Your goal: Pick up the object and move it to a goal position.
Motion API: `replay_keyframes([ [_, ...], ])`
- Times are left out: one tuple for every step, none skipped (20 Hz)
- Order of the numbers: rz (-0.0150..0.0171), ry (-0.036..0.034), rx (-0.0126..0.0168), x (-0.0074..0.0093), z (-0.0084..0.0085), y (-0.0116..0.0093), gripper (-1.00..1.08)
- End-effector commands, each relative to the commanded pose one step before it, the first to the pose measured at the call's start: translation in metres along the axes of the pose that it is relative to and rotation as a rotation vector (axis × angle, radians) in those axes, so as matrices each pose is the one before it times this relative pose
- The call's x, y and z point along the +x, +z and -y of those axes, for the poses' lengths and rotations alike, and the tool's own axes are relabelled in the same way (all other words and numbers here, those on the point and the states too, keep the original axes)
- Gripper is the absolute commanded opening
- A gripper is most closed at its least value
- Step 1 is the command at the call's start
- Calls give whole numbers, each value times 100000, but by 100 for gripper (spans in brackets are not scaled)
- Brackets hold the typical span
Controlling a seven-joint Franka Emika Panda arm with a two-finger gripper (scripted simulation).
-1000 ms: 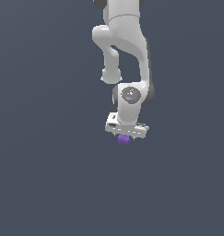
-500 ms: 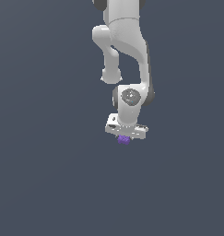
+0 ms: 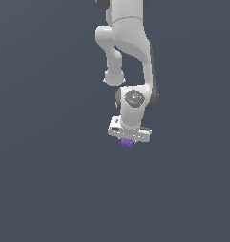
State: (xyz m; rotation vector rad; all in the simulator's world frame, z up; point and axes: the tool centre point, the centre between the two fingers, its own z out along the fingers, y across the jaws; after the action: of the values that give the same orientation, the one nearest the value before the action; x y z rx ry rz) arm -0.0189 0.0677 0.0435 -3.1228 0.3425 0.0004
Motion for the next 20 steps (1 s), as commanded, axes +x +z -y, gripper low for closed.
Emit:
replay_keyframes([
  [-81, 5, 26, -93, -83, -512, -100],
  [0, 0, 0, -76, -55, -291, -100],
  [0, 0, 0, -88, -64, -336, -100],
  [0, 0, 0, -99, -72, -382, -100],
  [0, 0, 0, -111, -81, -428, -100],
  [0, 0, 0, -123, -89, -475, -100],
  [0, 0, 0, -135, -98, -522, -100],
  [0, 0, 0, -147, -107, -570, -100],
  [0, 0, 0, -159, -116, -618, -100],
  [0, 0, 0, -171, -125, -667, -100],
  [0, 0, 0, -184, -134, -717, -100],
  [0, 0, 0, -196, -143, -768, -100],
  [0, 0, 0, -209, -153, -821, -100],
  [0, 0, 0, -221, -162, -873, -100],
  [0, 0, 0, -232, -171, -922, -100],
  [0, 0, 0, -238, -175, -948, -100],
  [0, 0, 0, -239, -176, -958, -100],
  [0, 0, 0, -241, -178, -970, -100],
  [0, 0, 0, -243, -180, -983, -100],
  [0, 0, 0, -245, -182, -997, -100],
])
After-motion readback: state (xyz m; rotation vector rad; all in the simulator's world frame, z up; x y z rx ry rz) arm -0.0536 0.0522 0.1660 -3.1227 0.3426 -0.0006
